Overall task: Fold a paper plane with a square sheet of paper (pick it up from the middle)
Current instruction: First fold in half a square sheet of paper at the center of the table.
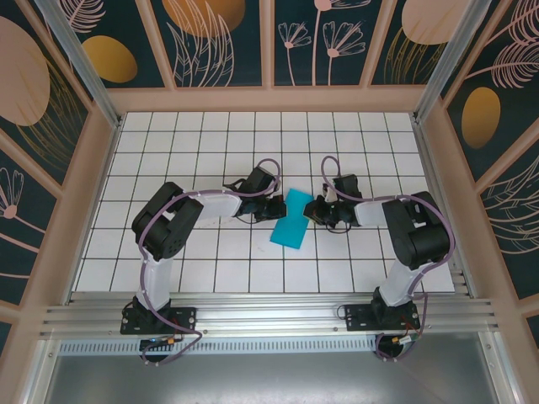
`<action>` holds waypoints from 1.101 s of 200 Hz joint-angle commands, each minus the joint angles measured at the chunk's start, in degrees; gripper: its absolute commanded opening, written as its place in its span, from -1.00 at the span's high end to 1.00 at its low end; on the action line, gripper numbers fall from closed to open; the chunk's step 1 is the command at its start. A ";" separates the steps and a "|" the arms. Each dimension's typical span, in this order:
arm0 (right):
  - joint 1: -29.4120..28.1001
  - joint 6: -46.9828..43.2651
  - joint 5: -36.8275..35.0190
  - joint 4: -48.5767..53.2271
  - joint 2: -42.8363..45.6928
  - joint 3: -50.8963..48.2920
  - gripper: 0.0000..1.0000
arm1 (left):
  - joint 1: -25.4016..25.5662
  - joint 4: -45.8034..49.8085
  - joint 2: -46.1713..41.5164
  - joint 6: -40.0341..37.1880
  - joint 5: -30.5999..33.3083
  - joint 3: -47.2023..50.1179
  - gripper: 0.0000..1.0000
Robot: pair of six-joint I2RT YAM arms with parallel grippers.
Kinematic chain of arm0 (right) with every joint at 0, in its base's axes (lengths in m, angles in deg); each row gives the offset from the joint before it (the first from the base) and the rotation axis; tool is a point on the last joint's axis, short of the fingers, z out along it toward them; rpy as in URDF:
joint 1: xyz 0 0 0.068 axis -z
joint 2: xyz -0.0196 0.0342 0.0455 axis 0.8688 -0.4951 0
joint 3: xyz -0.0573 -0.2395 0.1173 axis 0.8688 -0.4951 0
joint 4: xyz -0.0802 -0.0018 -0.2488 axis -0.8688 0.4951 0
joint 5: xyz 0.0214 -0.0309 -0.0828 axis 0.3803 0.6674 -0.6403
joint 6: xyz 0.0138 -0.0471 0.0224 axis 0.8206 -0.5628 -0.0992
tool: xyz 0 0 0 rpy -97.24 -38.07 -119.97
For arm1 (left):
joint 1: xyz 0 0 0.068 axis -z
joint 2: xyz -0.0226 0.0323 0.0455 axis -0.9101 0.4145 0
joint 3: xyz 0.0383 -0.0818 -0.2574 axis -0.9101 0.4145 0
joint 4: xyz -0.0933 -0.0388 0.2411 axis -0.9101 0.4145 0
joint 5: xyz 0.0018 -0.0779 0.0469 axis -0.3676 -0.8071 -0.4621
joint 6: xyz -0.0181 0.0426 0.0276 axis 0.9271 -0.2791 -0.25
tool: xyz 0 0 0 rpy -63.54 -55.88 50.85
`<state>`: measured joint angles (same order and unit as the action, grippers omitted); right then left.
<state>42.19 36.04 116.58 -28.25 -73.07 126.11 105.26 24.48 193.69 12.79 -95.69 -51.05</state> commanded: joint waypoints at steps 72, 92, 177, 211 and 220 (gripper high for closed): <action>3.11 -3.15 -1.17 5.19 -3.95 7.86 0.76 | 0.40 6.60 4.25 -1.55 3.16 1.70 1.00; 3.15 -3.38 -2.79 5.95 -5.55 7.93 0.76 | 0.40 6.67 4.22 -1.52 3.26 1.85 1.00; 4.21 -4.46 -2.57 11.89 -4.39 14.77 0.76 | 0.39 7.04 4.05 -1.61 3.61 1.85 1.00; 4.96 -4.93 -2.44 11.75 -7.86 15.83 0.76 | 0.36 7.04 3.99 -1.63 3.52 1.83 1.00; 5.09 -4.93 -3.04 11.88 -9.04 15.85 0.76 | 0.35 7.02 3.92 -1.65 3.52 1.73 1.00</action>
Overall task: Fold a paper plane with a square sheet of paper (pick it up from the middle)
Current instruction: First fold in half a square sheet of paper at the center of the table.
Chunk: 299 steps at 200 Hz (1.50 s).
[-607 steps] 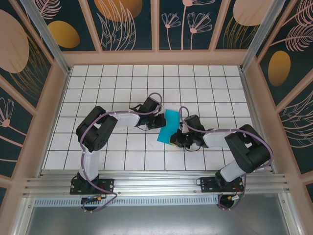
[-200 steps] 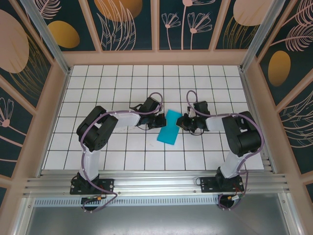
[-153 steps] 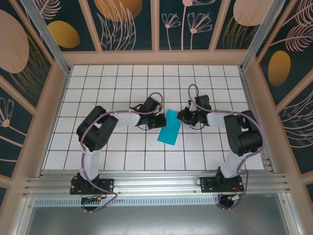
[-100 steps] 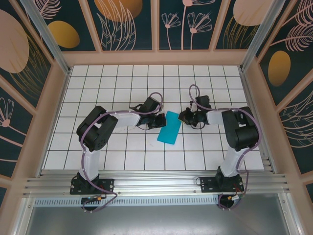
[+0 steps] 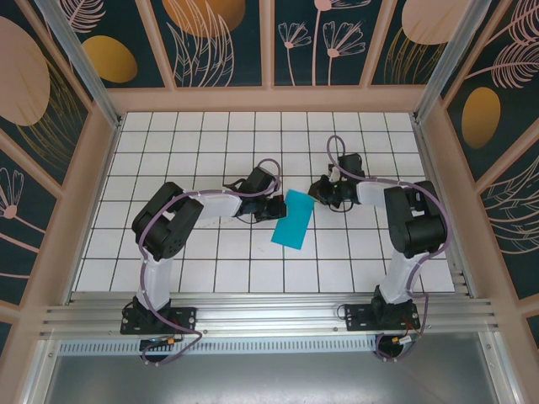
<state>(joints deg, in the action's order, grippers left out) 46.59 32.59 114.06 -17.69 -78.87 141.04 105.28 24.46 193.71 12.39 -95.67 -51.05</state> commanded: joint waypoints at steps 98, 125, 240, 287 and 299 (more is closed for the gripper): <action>1.51 -2.62 -2.25 4.71 -2.75 4.51 0.76 | 0.35 7.37 3.65 -1.03 3.68 1.85 1.00; 1.45 -3.41 -3.52 6.15 -5.00 5.47 0.76 | 0.34 7.17 3.40 -0.99 3.24 1.46 1.00; 1.86 -7.52 -8.32 11.66 6.23 5.80 0.62 | 0.40 8.12 -5.93 0.23 4.53 -1.69 0.81; 0.89 -3.96 -3.75 4.34 20.82 -11.42 0.33 | 0.31 6.89 -21.51 3.98 11.90 6.88 0.50; 0.25 -3.76 -3.03 3.95 23.60 -14.46 0.30 | 0.32 6.47 -26.39 4.58 13.44 10.92 0.45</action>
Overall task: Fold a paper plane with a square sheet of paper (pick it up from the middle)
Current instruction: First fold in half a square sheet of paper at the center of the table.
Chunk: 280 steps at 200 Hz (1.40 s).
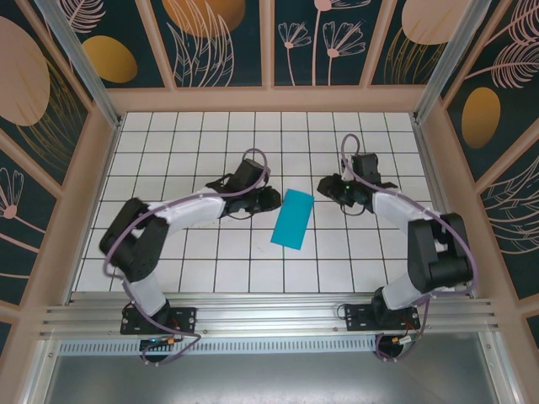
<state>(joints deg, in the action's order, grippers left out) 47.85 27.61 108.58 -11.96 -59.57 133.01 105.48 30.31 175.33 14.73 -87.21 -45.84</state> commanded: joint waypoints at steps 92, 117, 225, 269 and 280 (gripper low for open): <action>-5.09 1.58 2.50 -2.16 8.26 -11.52 0.19 | -6.42 13.16 -27.27 -5.55 5.26 13.61 0.28; -5.23 1.25 3.60 -3.82 6.92 -11.85 0.18 | -8.04 13.17 -27.92 -5.40 4.10 14.90 0.27; -7.06 4.23 3.39 -8.14 -4.44 -4.45 0.56 | -8.69 -2.56 -27.46 0.19 -6.72 23.07 0.28; -6.03 3.36 4.92 -7.48 -10.70 2.06 0.71 | -8.39 -7.67 -19.93 1.79 -10.74 18.36 0.44; -5.38 3.17 6.49 -7.26 -12.63 3.66 0.75 | -7.74 -9.33 -17.01 2.44 -11.82 16.65 0.48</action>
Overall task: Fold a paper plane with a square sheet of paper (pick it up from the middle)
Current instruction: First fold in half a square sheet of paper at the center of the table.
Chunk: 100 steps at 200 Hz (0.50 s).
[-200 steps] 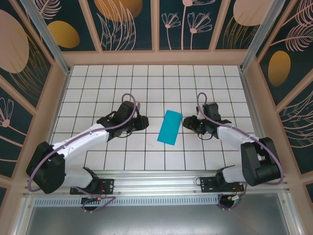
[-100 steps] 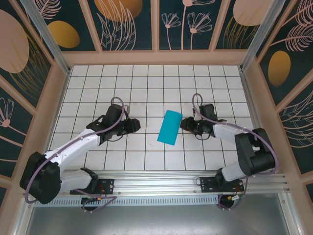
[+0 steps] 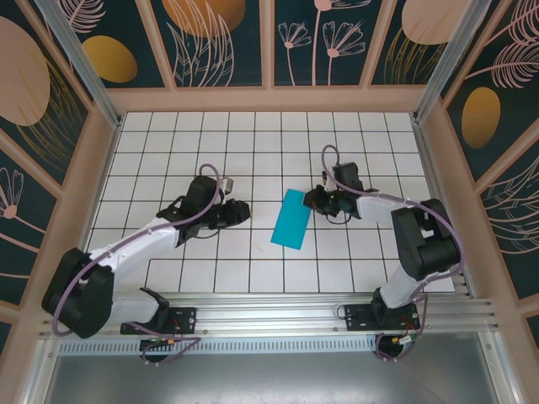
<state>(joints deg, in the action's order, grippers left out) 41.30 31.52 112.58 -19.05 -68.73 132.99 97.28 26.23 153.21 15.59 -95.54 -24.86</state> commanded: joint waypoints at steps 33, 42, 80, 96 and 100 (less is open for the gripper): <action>2.58 -1.90 3.93 0.40 -6.99 5.57 0.75 | 3.66 -7.42 15.97 1.62 -4.89 -12.17 0.50; 3.18 -1.65 4.91 -0.39 -7.69 5.36 0.75 | 4.49 -7.76 19.21 1.62 -5.50 -14.31 0.52; 4.71 -2.34 5.53 -0.47 -10.87 6.20 0.75 | 6.48 -8.31 31.56 1.90 -7.34 -23.40 0.55; 4.96 -2.51 5.46 0.15 -12.35 6.89 0.74 | 6.86 -7.51 35.13 1.79 -7.45 -26.09 0.57; 4.96 -2.60 4.95 0.64 -12.73 7.07 0.74 | 6.92 -7.23 35.85 1.73 -7.38 -26.64 0.58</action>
<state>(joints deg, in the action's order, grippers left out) 45.78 30.56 116.82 -19.22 -79.39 137.60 103.80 19.28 185.08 16.83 -101.33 -47.90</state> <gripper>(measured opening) 0.128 0.221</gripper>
